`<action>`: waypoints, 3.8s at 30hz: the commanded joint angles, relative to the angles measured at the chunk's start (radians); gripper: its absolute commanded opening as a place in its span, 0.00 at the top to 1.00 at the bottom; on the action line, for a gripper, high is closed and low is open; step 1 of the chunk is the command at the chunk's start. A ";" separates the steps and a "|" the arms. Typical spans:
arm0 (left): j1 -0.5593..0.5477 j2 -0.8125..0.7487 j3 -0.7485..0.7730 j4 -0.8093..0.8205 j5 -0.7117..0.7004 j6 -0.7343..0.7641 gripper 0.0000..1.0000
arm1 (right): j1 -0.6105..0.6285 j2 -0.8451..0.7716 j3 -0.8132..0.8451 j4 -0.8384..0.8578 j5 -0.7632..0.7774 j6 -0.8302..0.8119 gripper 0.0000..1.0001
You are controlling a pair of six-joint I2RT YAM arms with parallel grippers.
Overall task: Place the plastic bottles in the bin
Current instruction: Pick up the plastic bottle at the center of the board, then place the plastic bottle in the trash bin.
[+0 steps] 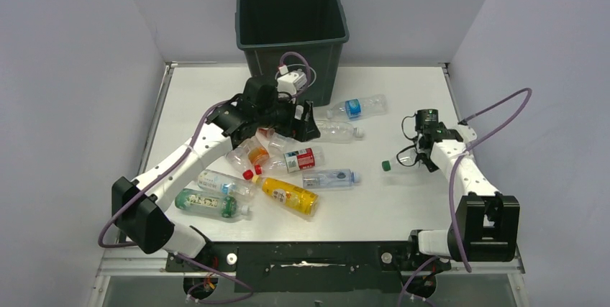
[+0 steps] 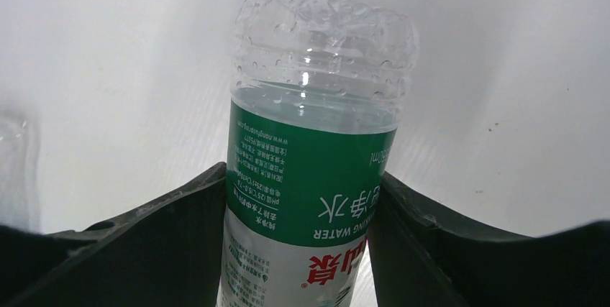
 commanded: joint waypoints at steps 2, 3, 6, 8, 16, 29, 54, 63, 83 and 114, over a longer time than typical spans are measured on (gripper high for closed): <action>-0.012 -0.060 -0.035 0.127 0.065 -0.030 0.14 | 0.066 -0.089 0.049 0.060 -0.025 -0.171 0.58; -0.018 -0.062 -0.044 0.138 0.069 -0.040 0.14 | 0.083 -0.103 0.048 0.067 -0.035 -0.188 0.58; -0.031 -0.067 -0.076 0.181 0.092 -0.072 0.14 | 0.145 -0.155 0.043 0.072 -0.057 -0.234 0.57; -0.038 -0.077 -0.102 0.223 0.105 -0.101 0.14 | 0.179 -0.180 0.042 0.064 -0.067 -0.252 0.55; -0.143 -0.121 -0.167 0.294 -0.037 -0.110 0.14 | 0.274 -0.231 0.074 0.007 -0.115 -0.278 0.52; -0.309 -0.101 -0.157 0.291 -0.320 -0.049 0.14 | 0.308 -0.218 0.130 0.025 -0.231 -0.290 0.53; -0.408 0.018 -0.104 0.463 -0.283 -0.124 0.14 | 0.492 -0.183 0.238 0.018 -0.205 -0.229 0.53; -0.427 0.047 -0.089 0.507 -0.310 -0.142 0.14 | 0.579 -0.164 0.273 -0.002 -0.156 -0.198 0.53; -0.445 0.033 -0.113 0.513 -0.443 -0.127 0.19 | 0.659 -0.166 0.306 -0.007 -0.155 -0.170 0.54; -0.448 0.043 -0.134 0.528 -0.433 -0.142 0.46 | 0.693 -0.192 0.298 0.017 -0.172 -0.150 0.53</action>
